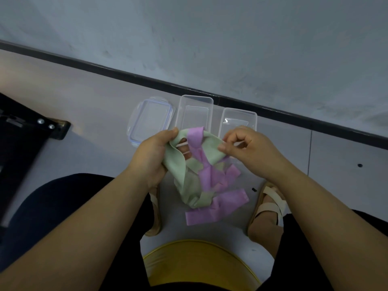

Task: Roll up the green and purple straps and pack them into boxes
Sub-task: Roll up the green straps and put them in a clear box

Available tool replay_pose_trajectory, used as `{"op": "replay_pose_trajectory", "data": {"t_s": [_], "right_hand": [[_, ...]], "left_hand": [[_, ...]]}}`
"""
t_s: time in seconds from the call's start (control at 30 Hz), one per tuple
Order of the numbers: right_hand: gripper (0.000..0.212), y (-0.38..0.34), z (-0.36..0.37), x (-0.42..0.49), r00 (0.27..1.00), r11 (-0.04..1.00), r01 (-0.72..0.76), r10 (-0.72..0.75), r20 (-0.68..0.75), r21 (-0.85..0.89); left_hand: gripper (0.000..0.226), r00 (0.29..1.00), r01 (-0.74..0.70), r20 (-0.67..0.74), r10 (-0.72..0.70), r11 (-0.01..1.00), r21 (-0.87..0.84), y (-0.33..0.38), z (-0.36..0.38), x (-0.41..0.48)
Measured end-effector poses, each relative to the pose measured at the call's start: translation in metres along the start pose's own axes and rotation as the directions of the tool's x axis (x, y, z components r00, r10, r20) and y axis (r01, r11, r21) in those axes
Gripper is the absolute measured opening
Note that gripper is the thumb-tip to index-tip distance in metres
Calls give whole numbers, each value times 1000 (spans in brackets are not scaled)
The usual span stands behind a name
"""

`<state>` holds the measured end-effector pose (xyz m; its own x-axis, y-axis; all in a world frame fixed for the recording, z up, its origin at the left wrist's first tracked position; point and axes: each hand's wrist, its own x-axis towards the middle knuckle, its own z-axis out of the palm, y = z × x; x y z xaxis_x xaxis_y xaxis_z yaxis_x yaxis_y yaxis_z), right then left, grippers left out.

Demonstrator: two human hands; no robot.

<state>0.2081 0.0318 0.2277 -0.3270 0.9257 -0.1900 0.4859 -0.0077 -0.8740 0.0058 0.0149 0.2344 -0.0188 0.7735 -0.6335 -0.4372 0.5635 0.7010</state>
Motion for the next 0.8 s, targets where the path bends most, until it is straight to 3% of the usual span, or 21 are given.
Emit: {"op": "replay_pose_trajectory", "data": {"t_s": [0.17, 0.27, 0.37, 0.43, 0.53, 0.63, 0.77, 0.8], "right_hand": [[28, -2, 6, -5, 948, 958, 257, -276, -161, -130], [29, -1, 9, -6, 949, 966, 220, -243, -201, -134], [22, -1, 10, -6, 967, 984, 129, -152, -205, -119], [15, -3, 10, -6, 972, 988, 113, -132, -196, -107], [24, -4, 9, -8, 981, 974, 136, -157, -109, -180], [27, -4, 13, -12, 984, 961, 175, -179, 1, -212], [22, -1, 11, -10, 971, 950, 222, -194, 142, -221], [21, 0, 10, -8, 965, 944, 226, -184, 185, -242]], "left_hand": [[39, 998, 25, 59, -22, 998, -58, 2, -1, -1], [36, 987, 92, 131, -94, 996, 19, 2, -3, -2], [22, 962, 153, 192, -194, 965, 212, -1, 0, -7], [33, 937, 166, 253, -243, 942, 291, -5, 5, -12], [49, 906, 190, 279, -319, 894, 406, -11, 11, -16], [58, 941, 116, 221, -255, 860, 496, -16, 6, -9], [11, 982, 55, 142, -125, 904, 423, -13, 2, -4], [13, 988, 56, 116, -105, 929, 367, -11, 2, -4]]}}
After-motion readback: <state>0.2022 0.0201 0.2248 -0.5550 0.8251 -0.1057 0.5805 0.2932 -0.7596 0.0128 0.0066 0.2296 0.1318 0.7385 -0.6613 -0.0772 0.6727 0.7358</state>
